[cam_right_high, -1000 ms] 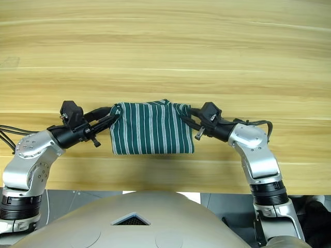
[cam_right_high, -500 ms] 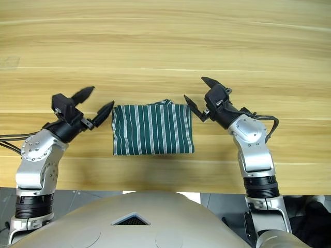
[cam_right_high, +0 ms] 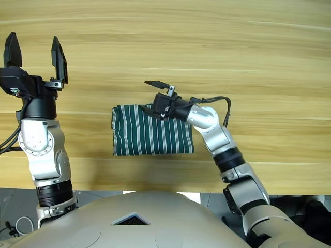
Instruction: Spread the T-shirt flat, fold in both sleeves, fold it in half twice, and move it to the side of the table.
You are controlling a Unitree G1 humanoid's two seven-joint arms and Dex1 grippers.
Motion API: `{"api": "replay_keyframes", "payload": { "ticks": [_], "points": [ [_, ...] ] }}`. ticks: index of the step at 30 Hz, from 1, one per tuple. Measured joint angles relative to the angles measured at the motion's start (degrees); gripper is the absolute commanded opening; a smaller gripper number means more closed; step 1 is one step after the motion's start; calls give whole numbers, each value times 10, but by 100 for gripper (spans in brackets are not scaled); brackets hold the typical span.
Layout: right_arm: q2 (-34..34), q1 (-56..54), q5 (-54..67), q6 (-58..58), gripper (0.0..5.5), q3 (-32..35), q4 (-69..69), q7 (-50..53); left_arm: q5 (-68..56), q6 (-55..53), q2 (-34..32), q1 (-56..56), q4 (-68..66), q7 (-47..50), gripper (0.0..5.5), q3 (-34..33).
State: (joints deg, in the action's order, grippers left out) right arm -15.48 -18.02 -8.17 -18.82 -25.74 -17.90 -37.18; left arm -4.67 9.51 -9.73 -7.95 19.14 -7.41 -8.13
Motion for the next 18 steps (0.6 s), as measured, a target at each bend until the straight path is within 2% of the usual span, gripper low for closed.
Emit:
{"api": "replay_keyframes", "payload": {
  "ticks": [5, 9, 18],
  "points": [
    [22, -59, -23, -8, 360, -23, -147, -22, 1, 5, 11, -5, -5, -3, 396, 19],
    [17, -95, -25, -9, 360, -17, -204, -25, 2, 5, 11, -5, -2, -3, 396, 20],
    [-81, -94, 3, 6, 360, 74, -249, -22, 12, 3, 14, -20, 15, 1, 396, 31]
  ]
}}
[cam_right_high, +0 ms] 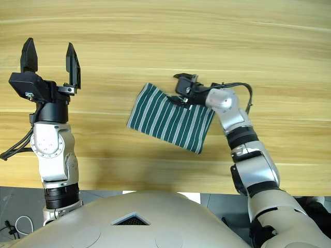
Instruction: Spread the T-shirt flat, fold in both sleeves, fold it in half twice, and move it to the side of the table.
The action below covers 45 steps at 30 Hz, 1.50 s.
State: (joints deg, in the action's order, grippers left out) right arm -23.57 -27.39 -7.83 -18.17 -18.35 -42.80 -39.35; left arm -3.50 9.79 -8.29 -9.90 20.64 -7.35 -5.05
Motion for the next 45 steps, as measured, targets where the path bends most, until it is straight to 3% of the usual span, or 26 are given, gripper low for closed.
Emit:
{"api": "replay_keyframes", "payload": {
  "ticks": [4, 14, 25, 29, 37, 39, 41, 45],
  "points": [
    [-80, -22, 10, -1, 360, 69, -113, 46, 1, -2, -6, -7, 7, 0, 396, -8],
    [-125, -9, 51, -20, 360, 177, -272, 161, 6, -2, -7, -29, 22, 0, 396, -9],
    [-126, 10, 52, -55, 360, 188, -275, 205, 6, 2, -7, -20, -11, -7, 396, 1],
    [-140, 8, 12, -65, 360, 168, -235, 218, 7, 4, -8, -18, -14, -7, 396, -3],
    [-187, 73, -196, 52, 360, 157, 175, 344, 7, 5, -8, -18, -13, -7, 396, -5],
    [-165, 116, -279, 111, 360, 144, 303, 401, 14, 5, -7, -15, -14, -7, 396, 7],
    [-94, 142, -293, 121, 360, 121, 356, 438, 29, 11, -2, 5, -24, -8, 396, 33],
    [77, 163, -109, 2, 360, 109, 334, 454, 37, 42, 19, 45, -79, 2, 396, 52]
  ]
}}
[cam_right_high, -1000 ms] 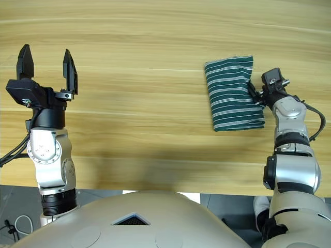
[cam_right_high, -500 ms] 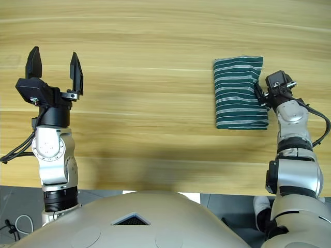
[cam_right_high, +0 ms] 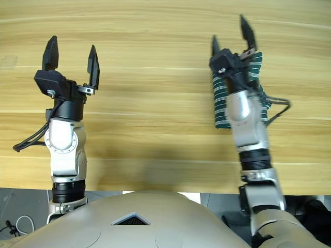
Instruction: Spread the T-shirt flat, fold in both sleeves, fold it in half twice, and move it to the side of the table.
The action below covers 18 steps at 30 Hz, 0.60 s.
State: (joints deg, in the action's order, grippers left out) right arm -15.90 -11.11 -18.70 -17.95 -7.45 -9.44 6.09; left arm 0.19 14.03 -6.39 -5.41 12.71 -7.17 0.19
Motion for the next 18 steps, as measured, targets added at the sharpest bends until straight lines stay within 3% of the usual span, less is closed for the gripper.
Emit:
{"api": "replay_keyframes", "payload": {
  "ticks": [2, 3, 8, 18],
  "points": [
    [80, 9, 107, -76, 360, 14, -52, -3, 3, 31, 16, 21, -68, 16, 396, 2],
    [90, 15, 121, -94, 360, 17, -63, -8, 4, 42, 20, 22, -85, 18, 396, 2],
    [105, 20, 156, -187, 360, 34, -139, -31, 24, 140, 21, 22, -158, 21, 396, 8],
    [105, 21, 194, -262, 360, 72, -181, -50, 6, 179, 31, 66, -244, 16, 396, 3]
  ]
}}
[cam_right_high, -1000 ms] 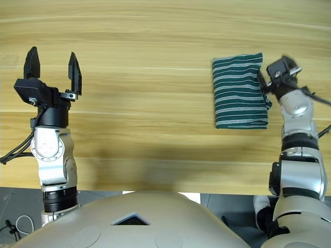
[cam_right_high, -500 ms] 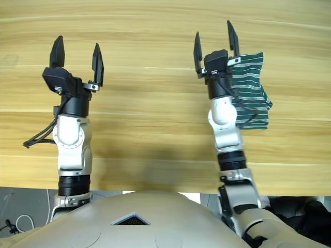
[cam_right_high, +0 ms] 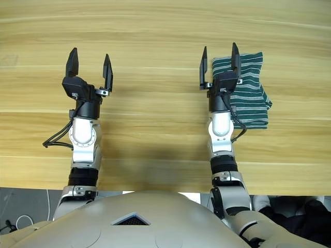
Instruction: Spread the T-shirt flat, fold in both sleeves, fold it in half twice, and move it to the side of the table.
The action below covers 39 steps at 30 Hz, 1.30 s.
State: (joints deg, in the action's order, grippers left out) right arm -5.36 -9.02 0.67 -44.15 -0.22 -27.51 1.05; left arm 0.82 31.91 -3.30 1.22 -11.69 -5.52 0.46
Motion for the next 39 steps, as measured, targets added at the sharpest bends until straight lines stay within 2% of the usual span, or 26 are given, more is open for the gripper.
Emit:
{"api": "replay_keyframes", "payload": {
  "ticks": [4, 24, 39],
  "points": [
    [6, -3, 24, -5, 360, 18, -7, -6, -19, 14, 4, 21, -24, -6, 396, -2],
    [13, -36, 2, -36, 360, 29, -78, -12, -31, 65, 6, 57, -85, -19, 396, -13],
    [14, -39, 3, -36, 360, 26, -70, -25, 22, 62, 8, 39, -37, 50, 396, -35]
  ]
}}
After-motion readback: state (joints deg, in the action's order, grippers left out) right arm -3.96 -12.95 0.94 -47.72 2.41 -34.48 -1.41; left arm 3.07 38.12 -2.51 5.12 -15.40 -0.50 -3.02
